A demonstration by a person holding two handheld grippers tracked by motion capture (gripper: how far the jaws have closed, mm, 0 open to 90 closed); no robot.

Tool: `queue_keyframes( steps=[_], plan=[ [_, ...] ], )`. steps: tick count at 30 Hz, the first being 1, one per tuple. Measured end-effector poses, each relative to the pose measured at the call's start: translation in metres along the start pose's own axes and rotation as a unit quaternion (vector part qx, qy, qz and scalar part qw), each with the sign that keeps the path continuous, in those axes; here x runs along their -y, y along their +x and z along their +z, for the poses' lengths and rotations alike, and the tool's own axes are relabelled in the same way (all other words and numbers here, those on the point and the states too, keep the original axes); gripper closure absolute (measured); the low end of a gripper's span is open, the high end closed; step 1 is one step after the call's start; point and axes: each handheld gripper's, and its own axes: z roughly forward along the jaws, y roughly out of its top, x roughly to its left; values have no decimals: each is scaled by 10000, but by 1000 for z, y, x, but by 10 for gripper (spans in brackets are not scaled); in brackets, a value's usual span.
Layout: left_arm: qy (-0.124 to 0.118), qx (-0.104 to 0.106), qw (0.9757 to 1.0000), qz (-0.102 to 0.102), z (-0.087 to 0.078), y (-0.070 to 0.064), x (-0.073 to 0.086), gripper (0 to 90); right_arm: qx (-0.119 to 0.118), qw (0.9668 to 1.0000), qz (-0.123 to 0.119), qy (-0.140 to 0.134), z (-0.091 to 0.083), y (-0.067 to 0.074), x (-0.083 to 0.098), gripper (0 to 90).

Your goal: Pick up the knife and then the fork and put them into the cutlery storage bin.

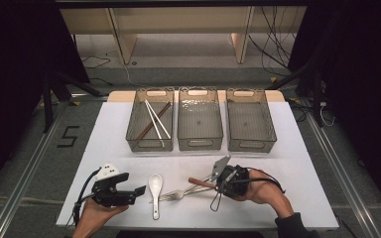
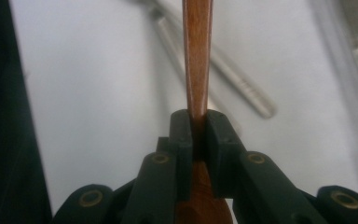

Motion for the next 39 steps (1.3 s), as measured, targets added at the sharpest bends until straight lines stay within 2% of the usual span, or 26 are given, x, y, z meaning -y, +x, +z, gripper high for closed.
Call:
queue_keyframes(
  steps=[5,11,18,22,28,39],
  plan=[
    [16,-13,10000,11,0,0,0,175,270,9971,586,-411,-9,-19,-6,824],
    [31,-27,10000,-12,0,0,0,175,538,9881,1149,-870,-17,-41,-14,824],
    [48,-56,10000,-37,1,0,0,175,716,9783,1552,-1174,-23,-62,-31,824],
    [44,-64,9999,-65,1,0,0,175,811,9698,1852,-1368,-25,-77,-44,824],
    [69,-72,9999,-79,1,1,0,174,928,9597,2197,-1489,-24,-99,-61,823],
    [61,-70,9999,-135,0,1,1,174,1170,9447,2605,-1615,-20,-135,-86,823]
  ],
)
